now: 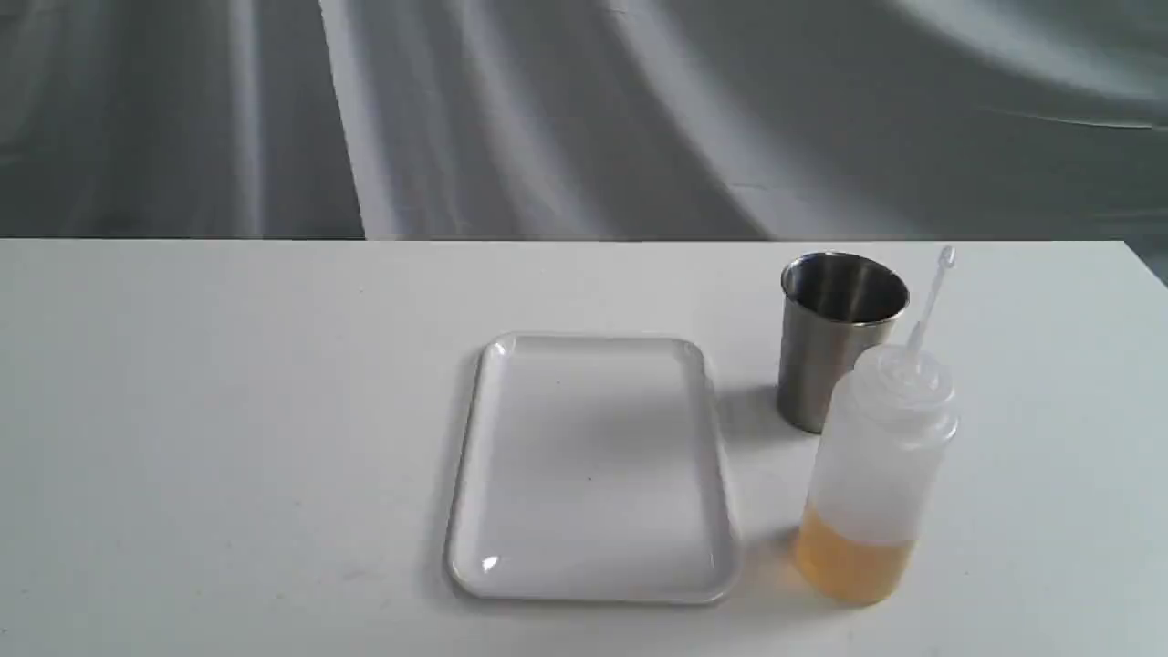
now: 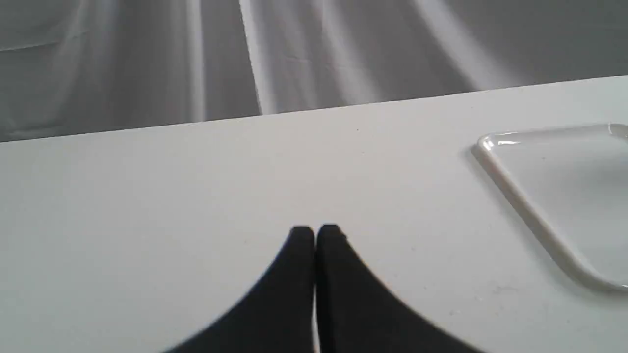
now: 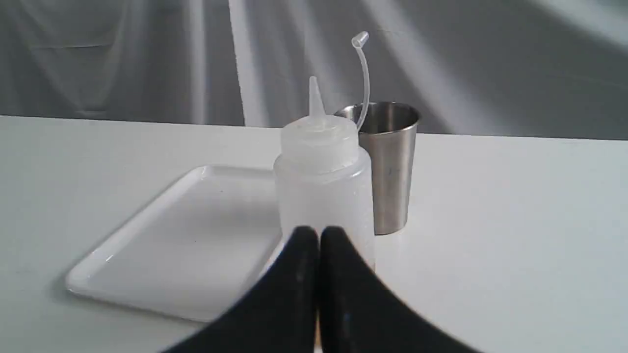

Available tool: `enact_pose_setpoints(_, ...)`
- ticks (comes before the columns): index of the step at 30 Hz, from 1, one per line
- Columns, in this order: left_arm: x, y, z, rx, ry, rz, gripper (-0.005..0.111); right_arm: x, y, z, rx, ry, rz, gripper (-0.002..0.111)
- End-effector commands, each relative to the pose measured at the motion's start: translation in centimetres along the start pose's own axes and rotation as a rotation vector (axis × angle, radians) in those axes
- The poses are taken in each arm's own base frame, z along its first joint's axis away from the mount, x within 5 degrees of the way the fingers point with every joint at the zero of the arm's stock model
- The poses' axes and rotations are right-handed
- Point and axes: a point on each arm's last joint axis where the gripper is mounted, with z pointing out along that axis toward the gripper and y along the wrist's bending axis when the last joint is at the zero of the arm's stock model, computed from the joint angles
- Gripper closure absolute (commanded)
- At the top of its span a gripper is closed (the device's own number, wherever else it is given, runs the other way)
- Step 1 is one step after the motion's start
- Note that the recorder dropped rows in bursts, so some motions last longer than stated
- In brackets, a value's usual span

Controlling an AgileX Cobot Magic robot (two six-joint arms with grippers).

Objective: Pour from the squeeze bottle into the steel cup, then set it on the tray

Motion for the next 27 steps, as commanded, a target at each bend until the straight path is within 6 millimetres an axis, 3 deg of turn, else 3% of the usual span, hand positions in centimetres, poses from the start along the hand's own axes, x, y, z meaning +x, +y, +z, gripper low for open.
enact_pose_setpoints(1,0.1,0.0,0.0,0.006,-0.005,-0.001,0.107,-1.0,0.0,-0.3,0.004,-0.024,0.011,0.108)
enact_pose_setpoints(9,0.1,0.0,0.0,0.006,-0.005,-0.005,0.107,-6.8,0.2,-2.1,0.034,0.01,0.019,0.108)
enact_pose_setpoints(17,0.1,0.0,0.0,0.006,-0.005,-0.003,0.107,-12.3,0.6,-0.5,0.045,0.032,-0.003,0.108)
enact_pose_setpoints(27,0.1,0.0,0.0,0.006,-0.005,-0.003,0.107,-14.5,0.8,2.7,0.053,0.065,-0.053,0.108)
